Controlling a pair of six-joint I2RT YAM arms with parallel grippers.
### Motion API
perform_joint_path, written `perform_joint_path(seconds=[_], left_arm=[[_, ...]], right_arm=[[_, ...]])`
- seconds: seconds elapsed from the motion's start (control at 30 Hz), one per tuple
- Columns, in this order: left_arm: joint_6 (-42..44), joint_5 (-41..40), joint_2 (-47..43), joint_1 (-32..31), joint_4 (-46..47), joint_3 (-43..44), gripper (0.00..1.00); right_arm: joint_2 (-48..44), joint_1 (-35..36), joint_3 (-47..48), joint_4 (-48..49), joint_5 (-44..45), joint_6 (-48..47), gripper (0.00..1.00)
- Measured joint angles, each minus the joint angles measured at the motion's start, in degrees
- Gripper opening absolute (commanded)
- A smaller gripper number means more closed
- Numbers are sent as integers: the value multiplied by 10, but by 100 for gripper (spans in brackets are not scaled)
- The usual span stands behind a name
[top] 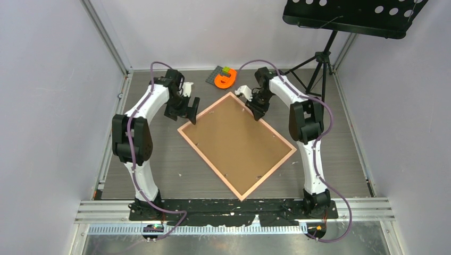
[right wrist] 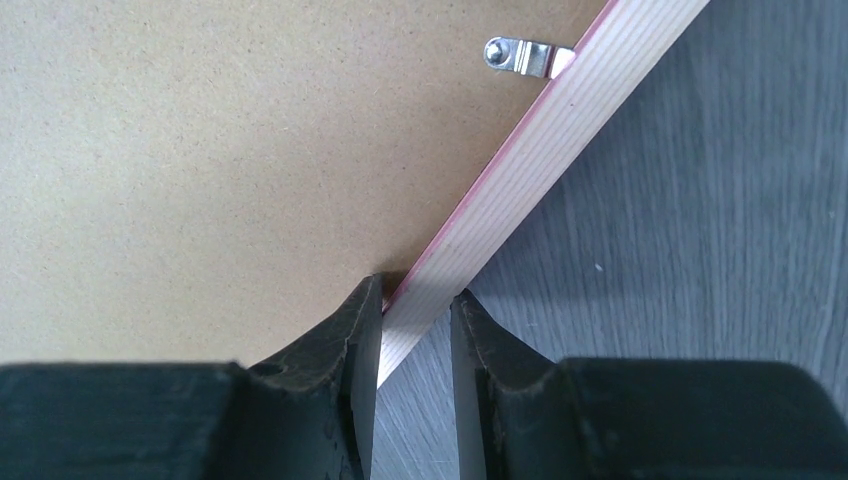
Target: Put the photo into the frame
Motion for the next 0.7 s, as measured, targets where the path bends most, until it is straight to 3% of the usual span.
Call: perform_joint_path(seconds=[0.4,0.7], left_arm=[[11,3,34,-4,-7,18,100],[19,15,35,-41,1,-47,87]], right_arm=[[-9,59,-19,-41,-2,-99,6],[-15,88,-28,-21,-9,-109,6]])
